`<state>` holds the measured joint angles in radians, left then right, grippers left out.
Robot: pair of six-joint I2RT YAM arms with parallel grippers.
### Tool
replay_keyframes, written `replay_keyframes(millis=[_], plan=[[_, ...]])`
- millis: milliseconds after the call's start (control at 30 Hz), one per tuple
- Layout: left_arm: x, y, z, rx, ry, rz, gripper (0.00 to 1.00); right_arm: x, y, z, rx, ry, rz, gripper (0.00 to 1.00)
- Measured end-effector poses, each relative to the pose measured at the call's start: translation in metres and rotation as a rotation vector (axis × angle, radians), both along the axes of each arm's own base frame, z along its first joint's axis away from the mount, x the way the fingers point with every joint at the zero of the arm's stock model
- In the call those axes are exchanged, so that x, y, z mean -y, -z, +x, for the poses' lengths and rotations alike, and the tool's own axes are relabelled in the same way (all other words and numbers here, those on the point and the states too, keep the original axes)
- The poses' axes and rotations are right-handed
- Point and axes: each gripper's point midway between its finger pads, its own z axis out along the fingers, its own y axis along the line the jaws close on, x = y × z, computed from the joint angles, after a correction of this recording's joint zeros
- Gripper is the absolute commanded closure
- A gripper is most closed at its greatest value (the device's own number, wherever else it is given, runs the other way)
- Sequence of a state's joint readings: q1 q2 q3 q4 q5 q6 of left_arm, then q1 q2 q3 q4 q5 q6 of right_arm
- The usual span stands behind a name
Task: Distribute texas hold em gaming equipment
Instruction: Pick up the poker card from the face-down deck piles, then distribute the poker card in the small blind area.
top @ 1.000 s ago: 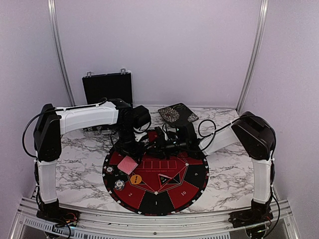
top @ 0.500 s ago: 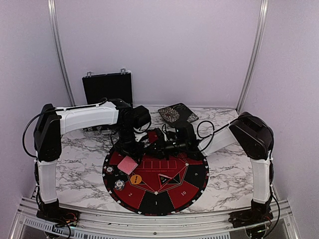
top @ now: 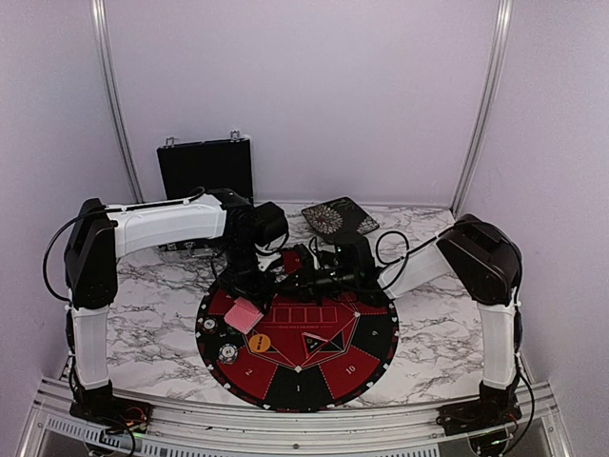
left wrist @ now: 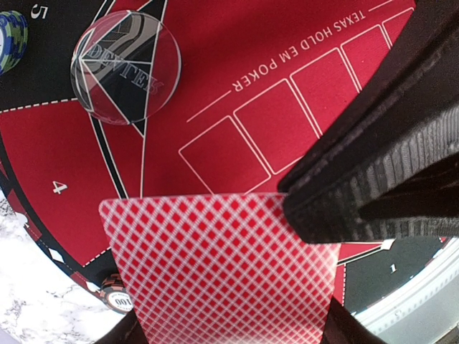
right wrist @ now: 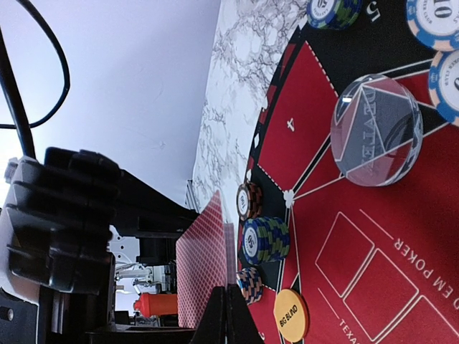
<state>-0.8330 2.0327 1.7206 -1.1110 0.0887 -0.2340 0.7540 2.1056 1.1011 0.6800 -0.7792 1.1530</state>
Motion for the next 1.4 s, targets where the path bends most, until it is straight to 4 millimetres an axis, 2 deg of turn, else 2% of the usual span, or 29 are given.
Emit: replay_keyframes(millis=[367,767,1100,1400], plan=[[0.000,0.001,0.000,-0.001,0.000,0.001,0.57,0.001,0.000,0.002,0.001,0.004,0.000,1.00],[0.000,0.004,-0.002,-0.010,0.000,-0.002,0.57,0.012,-0.002,0.006,0.004,0.025,0.003,1.00],[0.002,0.003,-0.003,-0.009,0.005,-0.008,0.58,0.037,-0.011,0.017,0.018,0.078,0.014,1.00],[0.000,0.004,-0.004,-0.013,0.005,0.003,0.58,0.051,-0.009,0.024,0.012,0.109,0.010,1.00]])
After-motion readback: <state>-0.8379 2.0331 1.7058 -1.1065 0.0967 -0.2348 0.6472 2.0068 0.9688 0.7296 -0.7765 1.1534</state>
